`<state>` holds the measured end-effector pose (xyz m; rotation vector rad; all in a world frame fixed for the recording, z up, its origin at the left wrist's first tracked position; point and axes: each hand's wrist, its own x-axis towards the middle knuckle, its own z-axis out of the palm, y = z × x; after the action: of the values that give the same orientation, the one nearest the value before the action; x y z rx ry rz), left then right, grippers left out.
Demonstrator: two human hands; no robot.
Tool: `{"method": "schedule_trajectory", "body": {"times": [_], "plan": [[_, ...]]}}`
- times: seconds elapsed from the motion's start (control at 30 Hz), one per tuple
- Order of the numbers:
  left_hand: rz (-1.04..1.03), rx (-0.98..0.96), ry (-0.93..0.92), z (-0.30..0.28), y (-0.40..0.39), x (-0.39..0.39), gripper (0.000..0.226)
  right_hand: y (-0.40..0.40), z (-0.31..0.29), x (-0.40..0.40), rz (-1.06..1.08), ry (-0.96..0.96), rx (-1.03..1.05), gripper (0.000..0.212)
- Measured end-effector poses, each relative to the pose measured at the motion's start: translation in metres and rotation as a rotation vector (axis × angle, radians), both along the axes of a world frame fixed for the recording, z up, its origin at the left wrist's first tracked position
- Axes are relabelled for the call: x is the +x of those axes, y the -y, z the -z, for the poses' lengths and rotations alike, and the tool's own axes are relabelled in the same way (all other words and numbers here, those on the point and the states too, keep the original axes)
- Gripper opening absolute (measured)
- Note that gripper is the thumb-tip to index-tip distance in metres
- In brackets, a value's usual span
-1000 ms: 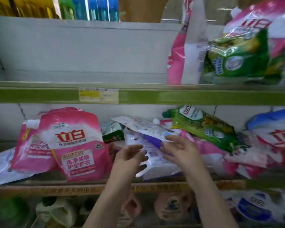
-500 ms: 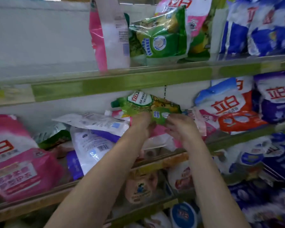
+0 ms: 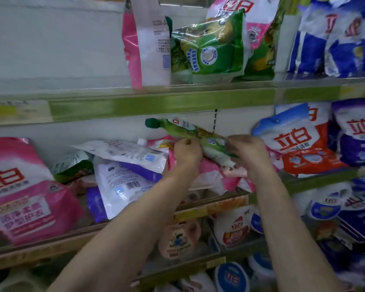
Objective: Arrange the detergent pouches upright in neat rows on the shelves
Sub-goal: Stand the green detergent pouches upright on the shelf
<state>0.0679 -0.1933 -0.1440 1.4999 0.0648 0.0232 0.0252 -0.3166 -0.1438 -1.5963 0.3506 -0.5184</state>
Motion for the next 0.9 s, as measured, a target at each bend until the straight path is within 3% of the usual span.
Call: {"method": "schedule_trajectory", "body": {"times": [0.1,0.2,0.33,0.4,0.47,0.53,0.73,0.8,0.9], "plan": [[-0.064,-0.101,0.059,0.015,-0.024,-0.027,0.026,0.008,-0.003,0.012,0.080,0.037,-0.292,0.018],[-0.129,-0.314,0.004,0.040,-0.057,-0.049,0.027,-0.003,-0.001,0.030,-0.026,-0.053,-0.529,0.029],[-0.243,-0.209,0.036,0.073,-0.076,-0.055,0.029,-0.033,0.014,0.053,-0.296,-0.274,-0.696,0.035],[-0.205,-0.191,0.071,0.084,-0.075,-0.058,0.028,-0.032,0.027,0.056,-0.317,-0.381,-0.698,0.040],[-0.174,-0.196,0.102,0.087,-0.074,-0.057,0.029,-0.023,0.040,0.056,-0.304,-0.395,-0.556,0.042],[-0.176,-0.152,0.131,0.084,-0.071,-0.054,0.030,-0.013,0.049,0.050,-0.279,-0.357,-0.282,0.042],[-0.148,-0.189,0.142,0.064,-0.068,-0.056,0.026,0.005,0.062,0.028,-0.346,-0.133,0.362,0.020],[-0.177,-0.118,0.204,0.055,-0.073,-0.056,0.029,0.004,0.067,0.020,-0.400,-0.113,0.399,0.016],[-0.202,-0.027,0.327,0.047,-0.089,-0.054,0.031,-0.008,0.077,0.014,-0.442,-0.246,0.291,0.012]]}}
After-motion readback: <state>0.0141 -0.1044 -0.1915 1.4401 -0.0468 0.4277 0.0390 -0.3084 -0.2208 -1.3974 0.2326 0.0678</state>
